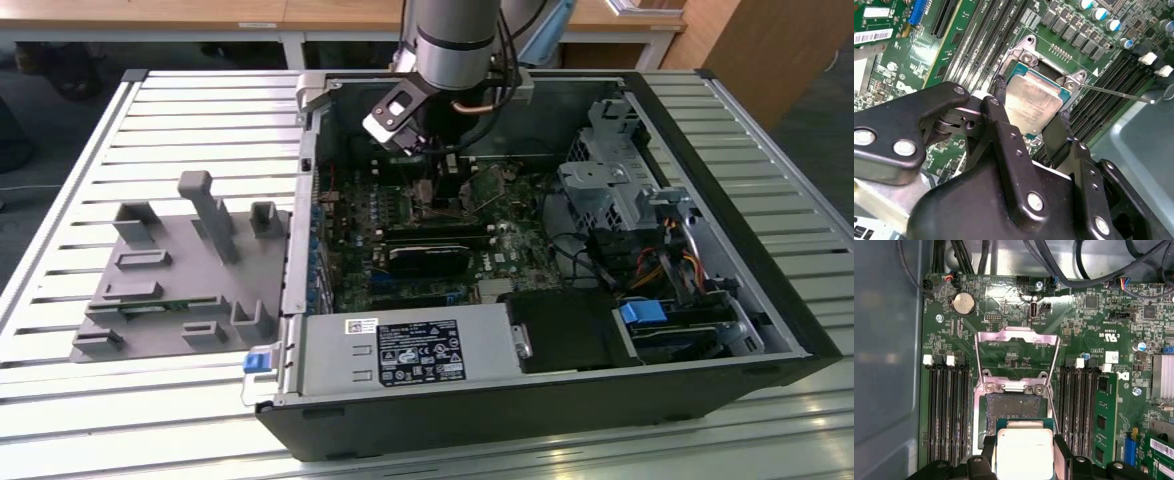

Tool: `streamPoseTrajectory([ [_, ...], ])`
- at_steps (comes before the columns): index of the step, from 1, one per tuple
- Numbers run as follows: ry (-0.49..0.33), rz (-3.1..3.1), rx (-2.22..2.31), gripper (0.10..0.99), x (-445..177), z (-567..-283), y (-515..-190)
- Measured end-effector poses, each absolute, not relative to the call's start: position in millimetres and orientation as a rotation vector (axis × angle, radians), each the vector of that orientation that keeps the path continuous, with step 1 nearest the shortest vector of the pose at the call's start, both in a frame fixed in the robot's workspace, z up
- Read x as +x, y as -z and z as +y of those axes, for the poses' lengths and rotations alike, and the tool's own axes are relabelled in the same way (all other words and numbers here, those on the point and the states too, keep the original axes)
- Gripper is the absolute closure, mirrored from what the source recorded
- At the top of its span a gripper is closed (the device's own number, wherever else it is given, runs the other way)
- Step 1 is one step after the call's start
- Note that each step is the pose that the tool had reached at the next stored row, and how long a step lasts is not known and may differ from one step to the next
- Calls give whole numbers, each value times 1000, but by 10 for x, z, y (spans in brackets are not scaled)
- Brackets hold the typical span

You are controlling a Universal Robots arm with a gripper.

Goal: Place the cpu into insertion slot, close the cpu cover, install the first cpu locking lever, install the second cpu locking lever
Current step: 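Place the cpu into insertion slot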

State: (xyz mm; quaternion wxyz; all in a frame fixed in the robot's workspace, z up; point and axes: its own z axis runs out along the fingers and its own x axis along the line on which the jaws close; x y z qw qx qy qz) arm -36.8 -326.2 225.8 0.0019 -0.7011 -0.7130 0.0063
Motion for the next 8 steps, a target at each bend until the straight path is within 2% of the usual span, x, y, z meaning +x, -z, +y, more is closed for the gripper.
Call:
streamPoseTrajectory([
  [8, -20, -2237, -2200, 549, -322, -3233, -2189],
])
